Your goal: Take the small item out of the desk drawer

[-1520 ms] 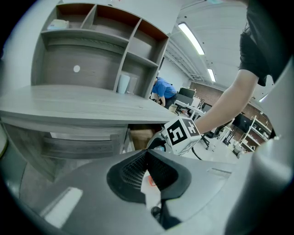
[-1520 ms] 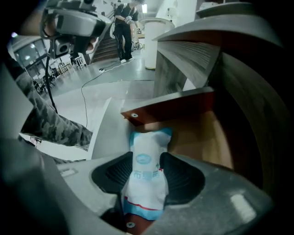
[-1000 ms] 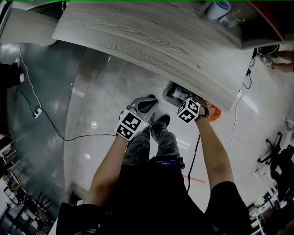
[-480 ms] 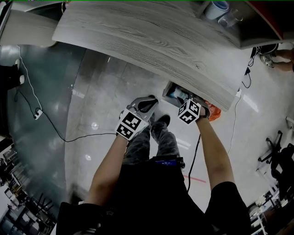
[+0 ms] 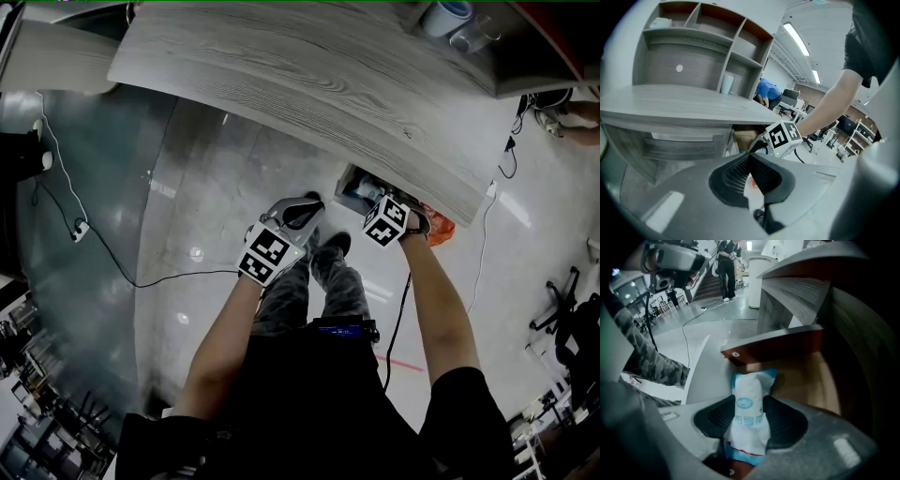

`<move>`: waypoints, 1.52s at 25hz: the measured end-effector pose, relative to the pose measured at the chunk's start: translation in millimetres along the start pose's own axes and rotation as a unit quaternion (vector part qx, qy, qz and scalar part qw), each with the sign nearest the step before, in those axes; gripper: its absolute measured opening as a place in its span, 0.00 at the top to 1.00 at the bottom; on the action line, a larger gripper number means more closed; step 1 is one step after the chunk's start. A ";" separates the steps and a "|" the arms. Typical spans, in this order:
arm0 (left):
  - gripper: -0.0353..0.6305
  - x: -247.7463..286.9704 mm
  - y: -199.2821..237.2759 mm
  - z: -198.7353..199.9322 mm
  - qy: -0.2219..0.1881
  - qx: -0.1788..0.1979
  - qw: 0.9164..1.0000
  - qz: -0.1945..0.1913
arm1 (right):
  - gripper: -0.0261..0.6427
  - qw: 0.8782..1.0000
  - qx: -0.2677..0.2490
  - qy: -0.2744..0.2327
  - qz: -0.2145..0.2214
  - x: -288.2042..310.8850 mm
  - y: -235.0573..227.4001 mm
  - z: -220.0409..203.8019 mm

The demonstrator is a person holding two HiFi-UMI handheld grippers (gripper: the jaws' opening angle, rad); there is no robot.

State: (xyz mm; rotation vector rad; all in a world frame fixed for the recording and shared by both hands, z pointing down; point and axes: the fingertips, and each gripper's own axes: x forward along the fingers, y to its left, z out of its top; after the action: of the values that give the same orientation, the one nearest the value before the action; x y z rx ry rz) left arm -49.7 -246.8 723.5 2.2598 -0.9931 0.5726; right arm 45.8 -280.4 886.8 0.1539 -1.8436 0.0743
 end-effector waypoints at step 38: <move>0.95 -33.8 -53.0 65.4 -0.009 0.081 0.996 -0.048 | 0.74 0.985 0.111 -0.125 -0.043 -172.2 18.1 41.3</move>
State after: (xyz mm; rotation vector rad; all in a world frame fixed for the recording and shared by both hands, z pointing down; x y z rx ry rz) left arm -20.9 -244.8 637.5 2.4437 -0.8702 0.6105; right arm 50.1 -256.3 710.5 0.4136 -2.0741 0.2085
